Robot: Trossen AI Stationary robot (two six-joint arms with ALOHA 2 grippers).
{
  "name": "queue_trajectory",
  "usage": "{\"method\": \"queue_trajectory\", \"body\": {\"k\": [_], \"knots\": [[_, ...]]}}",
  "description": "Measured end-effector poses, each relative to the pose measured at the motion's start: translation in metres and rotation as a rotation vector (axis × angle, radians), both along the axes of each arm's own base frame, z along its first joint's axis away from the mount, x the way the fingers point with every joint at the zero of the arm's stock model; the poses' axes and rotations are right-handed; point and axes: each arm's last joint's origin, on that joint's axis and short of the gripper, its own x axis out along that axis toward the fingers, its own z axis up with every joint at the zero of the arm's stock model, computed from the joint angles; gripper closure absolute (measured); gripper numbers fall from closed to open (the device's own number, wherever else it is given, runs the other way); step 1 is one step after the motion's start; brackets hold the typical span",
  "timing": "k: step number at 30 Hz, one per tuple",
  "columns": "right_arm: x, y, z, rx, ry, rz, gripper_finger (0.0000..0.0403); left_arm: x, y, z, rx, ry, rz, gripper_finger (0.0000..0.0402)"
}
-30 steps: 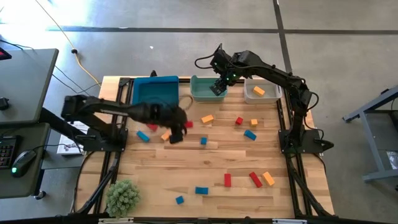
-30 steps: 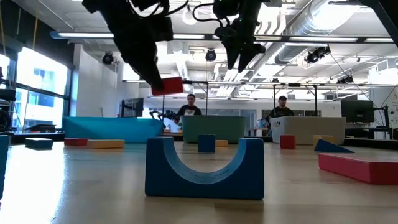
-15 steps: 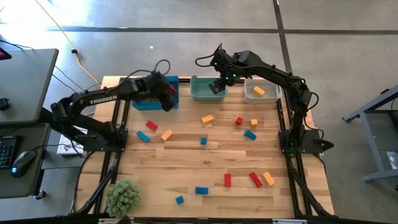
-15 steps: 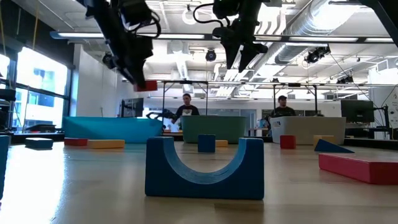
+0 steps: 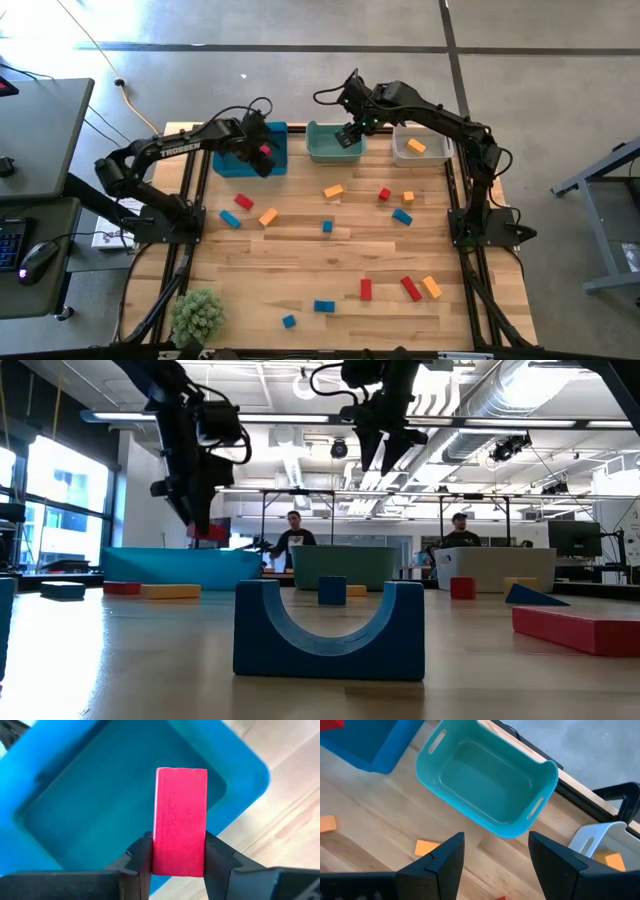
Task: Sort & place blocks by color
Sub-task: Put the red block into the blue bin, then put the blue block into the green bin
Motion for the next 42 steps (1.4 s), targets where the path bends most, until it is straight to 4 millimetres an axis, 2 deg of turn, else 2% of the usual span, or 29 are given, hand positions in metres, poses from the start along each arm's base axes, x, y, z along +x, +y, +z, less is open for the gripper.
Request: {"method": "queue_trajectory", "body": {"k": [16, 23, 32, 38, 42], "knots": [[0.001, 0.002, 0.000, -0.013, 0.042, 0.246, 0.0194, 0.011, 0.013, -0.037, -0.090, 0.063, 0.122, 0.0286], [-0.002, 0.003, -0.002, -0.001, 0.076, 0.292, 0.0194, 0.013, 0.014, -0.038, -0.081, 0.047, 0.150, 0.0273], [-0.002, 0.007, -0.003, 0.036, 0.081, 0.350, 0.0194, 0.013, 0.014, -0.038, -0.086, 0.030, 0.195, 0.0225], [0.000, 0.015, -0.003, 0.056, 0.087, 0.383, 0.0194, 0.014, 0.014, -0.038, -0.121, 0.000, 0.197, 0.0194], [0.000, 0.024, -0.004, 0.092, 0.108, 0.374, 0.0194, 0.013, 0.012, -0.035, -0.127, -0.018, 0.173, 0.0189]]}}
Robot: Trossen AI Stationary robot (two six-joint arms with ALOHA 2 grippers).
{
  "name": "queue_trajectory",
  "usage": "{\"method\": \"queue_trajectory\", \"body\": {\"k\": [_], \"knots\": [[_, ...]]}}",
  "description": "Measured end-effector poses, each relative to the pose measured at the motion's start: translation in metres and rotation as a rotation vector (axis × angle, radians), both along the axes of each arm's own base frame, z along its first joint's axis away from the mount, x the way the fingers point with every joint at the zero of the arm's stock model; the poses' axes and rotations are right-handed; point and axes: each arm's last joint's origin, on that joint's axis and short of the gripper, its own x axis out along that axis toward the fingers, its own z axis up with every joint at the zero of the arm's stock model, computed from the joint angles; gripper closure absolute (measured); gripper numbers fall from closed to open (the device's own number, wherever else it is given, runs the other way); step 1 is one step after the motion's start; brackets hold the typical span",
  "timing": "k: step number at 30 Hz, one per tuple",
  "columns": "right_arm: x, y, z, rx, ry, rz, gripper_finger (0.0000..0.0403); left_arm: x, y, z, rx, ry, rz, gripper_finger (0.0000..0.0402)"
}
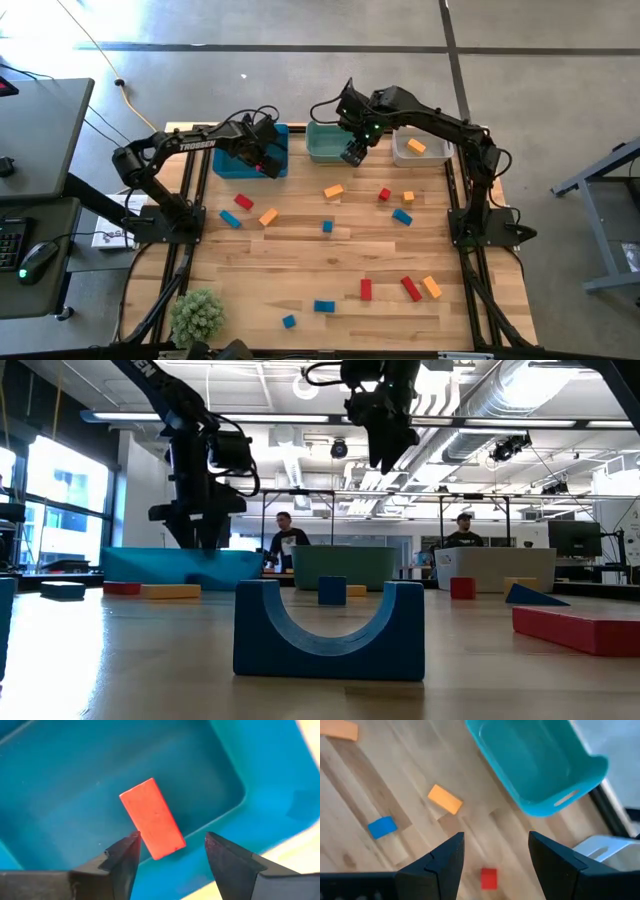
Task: Sort & place blocks by color
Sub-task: Put the blue block into the green bin
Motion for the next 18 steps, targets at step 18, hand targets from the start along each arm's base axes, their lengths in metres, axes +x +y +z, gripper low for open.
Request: {"method": "queue_trajectory", "body": {"k": [18], "knots": [[0.011, 0.063, -0.047, 0.064, 0.211, -0.057, 0.0194, -0.018, -0.019, 0.058, 0.192, -0.117, -0.170, 0.0194]]}}
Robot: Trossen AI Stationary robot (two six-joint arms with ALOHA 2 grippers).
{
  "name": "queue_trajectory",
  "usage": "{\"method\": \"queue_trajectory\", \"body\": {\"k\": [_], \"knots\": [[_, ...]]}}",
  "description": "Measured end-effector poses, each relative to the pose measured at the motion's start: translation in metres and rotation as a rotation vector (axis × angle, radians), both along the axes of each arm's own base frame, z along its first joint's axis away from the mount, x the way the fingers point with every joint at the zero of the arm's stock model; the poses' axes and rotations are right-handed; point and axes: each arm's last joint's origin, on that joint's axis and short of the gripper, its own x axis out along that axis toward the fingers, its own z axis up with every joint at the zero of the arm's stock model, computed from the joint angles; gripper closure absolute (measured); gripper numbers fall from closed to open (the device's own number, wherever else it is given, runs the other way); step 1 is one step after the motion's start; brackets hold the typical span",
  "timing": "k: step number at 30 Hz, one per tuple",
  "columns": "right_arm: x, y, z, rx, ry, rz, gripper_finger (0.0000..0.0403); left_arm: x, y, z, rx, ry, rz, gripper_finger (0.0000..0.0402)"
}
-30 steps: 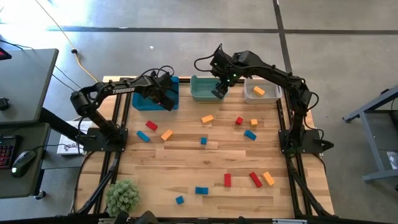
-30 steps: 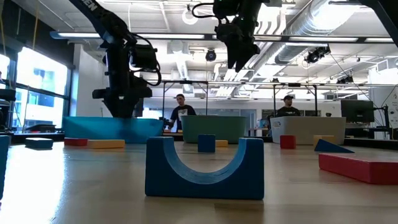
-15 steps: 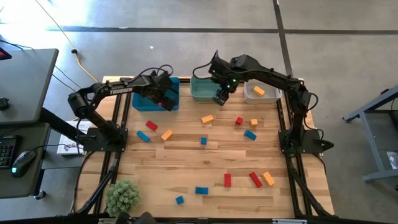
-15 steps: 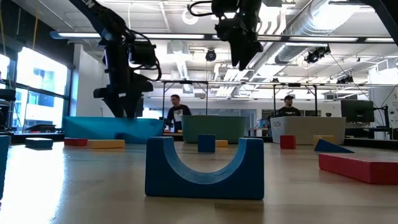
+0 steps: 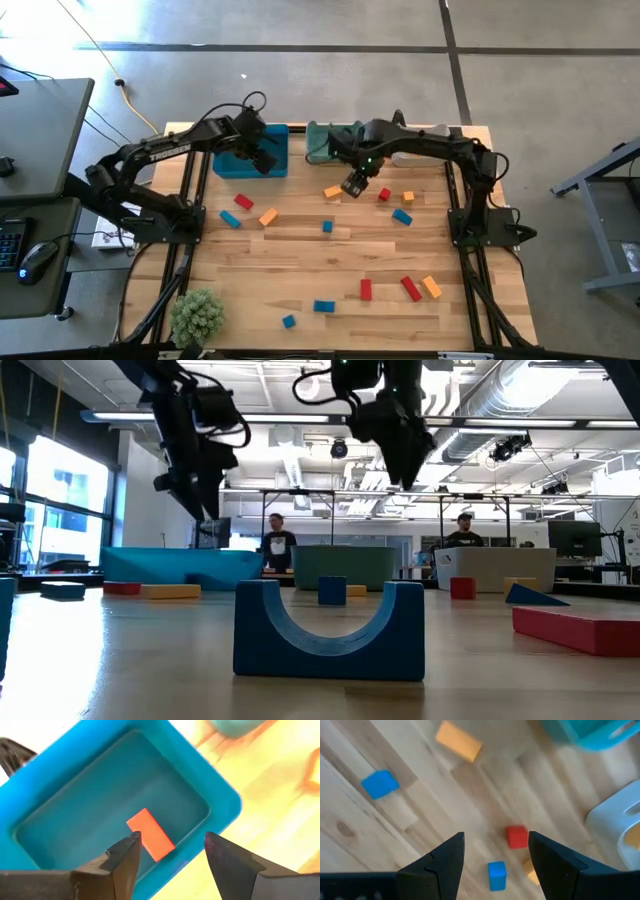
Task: Sort & place blocks by color
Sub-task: Put the blue block into the green bin
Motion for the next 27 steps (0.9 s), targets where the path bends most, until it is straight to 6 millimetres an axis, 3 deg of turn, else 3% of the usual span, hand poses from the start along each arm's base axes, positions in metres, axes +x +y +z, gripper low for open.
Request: {"method": "queue_trajectory", "body": {"k": [8, 15, 21, 27], "knots": [[-0.005, 0.029, -0.039, 0.078, 0.133, 0.009, 0.0194, -0.009, -0.012, 0.022, 0.025, -0.109, -0.050, 0.0194], [-0.017, 0.052, -0.066, 0.106, 0.275, 0.106, 0.0194, -0.012, -0.015, 0.027, 0.042, -0.126, -0.051, 0.0193], [-0.034, 0.062, -0.078, 0.100, 0.434, 0.154, 0.0194, -0.012, -0.015, 0.027, 0.042, -0.125, -0.051, 0.0194], [-0.055, 0.065, -0.077, 0.073, 0.440, 0.159, 0.0194, -0.012, -0.015, 0.027, 0.042, -0.125, -0.051, 0.0194]]}}
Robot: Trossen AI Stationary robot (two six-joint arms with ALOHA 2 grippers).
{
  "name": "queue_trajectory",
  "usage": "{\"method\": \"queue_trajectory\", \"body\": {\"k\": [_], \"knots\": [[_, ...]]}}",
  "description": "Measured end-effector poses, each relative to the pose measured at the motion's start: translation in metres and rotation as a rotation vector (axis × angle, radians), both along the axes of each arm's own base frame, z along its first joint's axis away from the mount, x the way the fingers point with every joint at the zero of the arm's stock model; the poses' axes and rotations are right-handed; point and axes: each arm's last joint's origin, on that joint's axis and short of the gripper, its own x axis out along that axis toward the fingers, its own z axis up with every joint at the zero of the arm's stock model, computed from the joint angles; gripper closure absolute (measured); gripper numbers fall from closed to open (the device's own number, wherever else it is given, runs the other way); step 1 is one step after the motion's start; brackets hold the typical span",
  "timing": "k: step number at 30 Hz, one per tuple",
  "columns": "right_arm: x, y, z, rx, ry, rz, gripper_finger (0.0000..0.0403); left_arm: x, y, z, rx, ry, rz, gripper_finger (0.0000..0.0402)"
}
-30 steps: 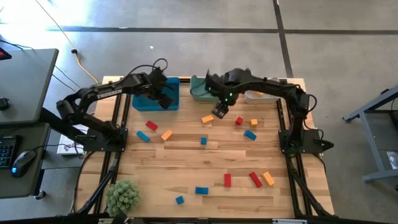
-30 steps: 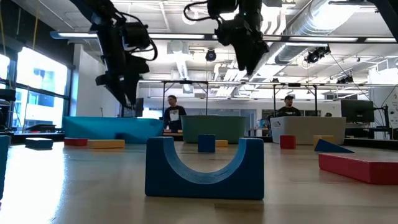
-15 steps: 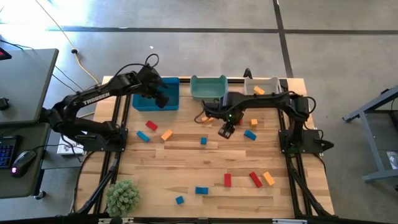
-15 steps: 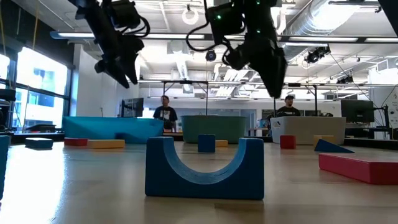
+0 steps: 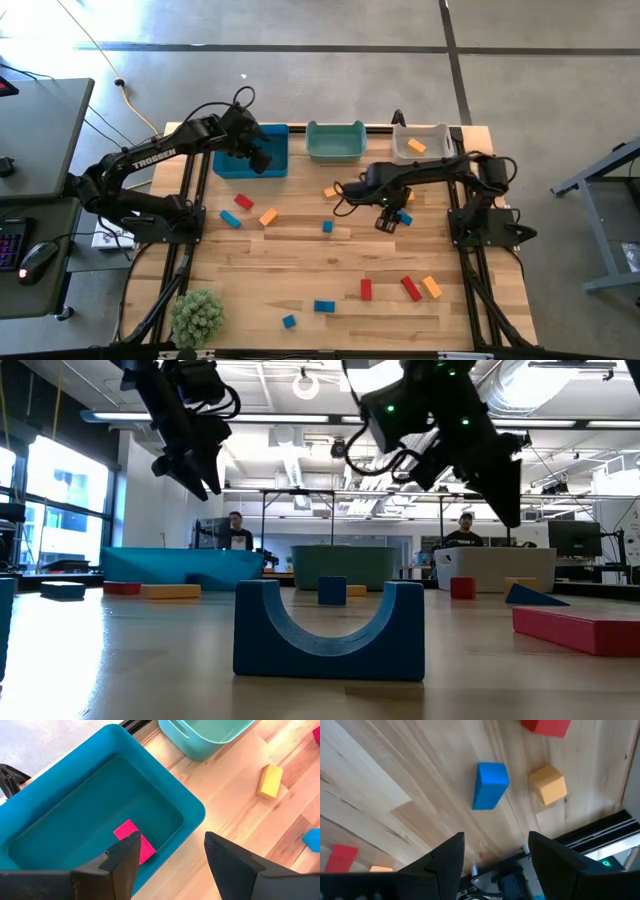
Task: Sort & place blocks by color
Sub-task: Put the blue block into the green bin
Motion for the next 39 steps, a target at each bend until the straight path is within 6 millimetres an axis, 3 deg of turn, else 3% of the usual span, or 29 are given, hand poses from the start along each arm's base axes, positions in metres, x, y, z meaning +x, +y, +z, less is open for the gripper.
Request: {"method": "queue_trajectory", "body": {"k": [13, 20, 29, 39], "knots": [[-0.055, 0.006, 0.010, 0.051, -0.300, -0.086, 0.0194, 0.000, 0.000, 0.000, -0.001, -0.001, 0.002, 0.0194], [-0.075, 0.002, 0.001, 0.063, -0.410, -0.127, 0.0194, 0.000, 0.000, 0.000, -0.009, -0.009, 0.019, 0.0194], [-0.082, -0.011, -0.018, 0.017, -0.441, -0.167, 0.0194, 0.000, 0.000, 0.000, -0.011, -0.012, 0.026, 0.0193], [-0.077, -0.020, -0.019, -0.009, -0.503, -0.261, 0.0194, 0.000, 0.000, 0.000, -0.020, -0.021, 0.046, 0.0192]]}}
